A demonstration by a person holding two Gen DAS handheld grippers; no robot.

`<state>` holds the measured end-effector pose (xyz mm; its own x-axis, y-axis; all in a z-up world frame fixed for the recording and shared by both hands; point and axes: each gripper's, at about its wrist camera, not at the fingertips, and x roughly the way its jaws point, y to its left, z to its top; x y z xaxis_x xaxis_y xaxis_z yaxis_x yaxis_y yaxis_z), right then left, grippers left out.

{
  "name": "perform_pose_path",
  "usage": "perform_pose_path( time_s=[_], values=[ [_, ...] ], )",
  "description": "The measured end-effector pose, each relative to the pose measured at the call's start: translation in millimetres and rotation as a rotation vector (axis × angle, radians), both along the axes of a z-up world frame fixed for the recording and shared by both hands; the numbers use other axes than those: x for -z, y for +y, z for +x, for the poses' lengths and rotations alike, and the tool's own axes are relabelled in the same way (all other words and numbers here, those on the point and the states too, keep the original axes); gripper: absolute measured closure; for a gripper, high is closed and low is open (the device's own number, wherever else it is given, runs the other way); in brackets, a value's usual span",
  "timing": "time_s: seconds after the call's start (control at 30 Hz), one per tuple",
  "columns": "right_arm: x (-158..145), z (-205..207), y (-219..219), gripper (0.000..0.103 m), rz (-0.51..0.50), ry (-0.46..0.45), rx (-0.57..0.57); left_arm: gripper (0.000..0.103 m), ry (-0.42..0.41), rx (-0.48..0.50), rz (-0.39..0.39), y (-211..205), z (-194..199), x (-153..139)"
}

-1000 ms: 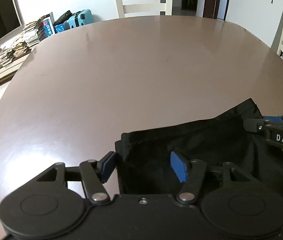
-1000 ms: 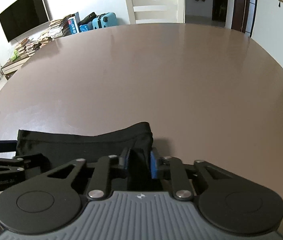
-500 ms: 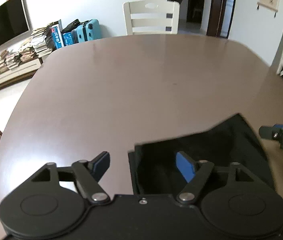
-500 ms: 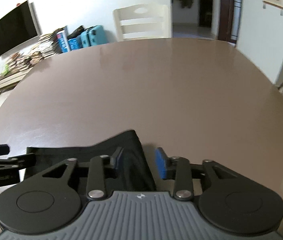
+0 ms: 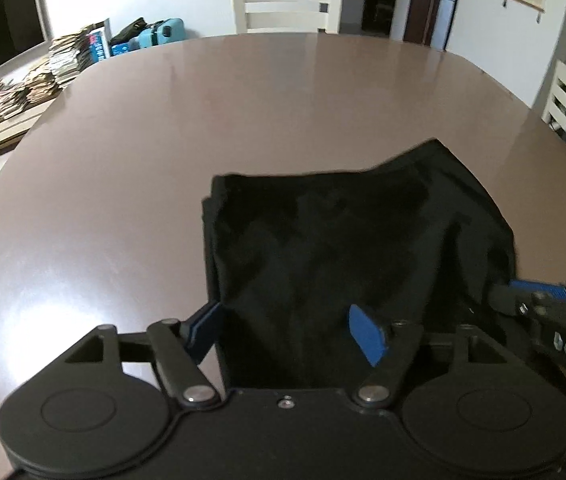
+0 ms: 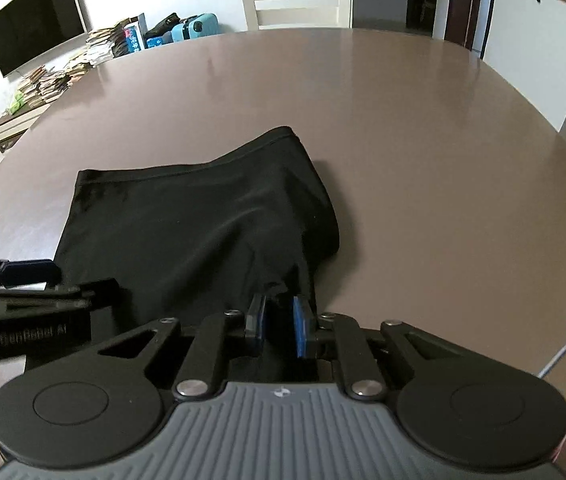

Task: Fold clothes

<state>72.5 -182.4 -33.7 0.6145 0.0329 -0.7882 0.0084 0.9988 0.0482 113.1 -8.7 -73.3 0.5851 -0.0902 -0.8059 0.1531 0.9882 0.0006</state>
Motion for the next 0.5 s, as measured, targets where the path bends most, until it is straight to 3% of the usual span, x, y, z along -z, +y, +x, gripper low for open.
perform_pose_path(
  time_s=[0.07, 0.13, 0.3, 0.37, 0.43, 0.5],
  values=[
    [2, -2, -4, 0.088, 0.005, 0.004, 0.002, 0.020, 0.010, 0.001, 0.004, 4, 10, 1],
    [0, -4, -8, 0.088, 0.025, 0.027, -0.023, 0.032, 0.015, -0.022, 0.002, 8, 11, -5],
    [-12, -53, -24, 0.088, 0.048, 0.014, -0.072, 0.037, -0.027, -0.001, -0.051, 2, 19, -14],
    [-6, -69, -26, 0.092, 0.064, 0.043, -0.087, 0.044, -0.023, 0.065, -0.079, -13, 28, -15],
    [-5, -81, -23, 0.092, 0.042, 0.041, -0.103, 0.059, -0.026, 0.186, -0.091, -44, 35, -19],
    [-7, -89, -18, 0.092, 0.025, 0.037, -0.127, 0.061, -0.042, 0.267, -0.078, -69, 35, -21]
  ],
)
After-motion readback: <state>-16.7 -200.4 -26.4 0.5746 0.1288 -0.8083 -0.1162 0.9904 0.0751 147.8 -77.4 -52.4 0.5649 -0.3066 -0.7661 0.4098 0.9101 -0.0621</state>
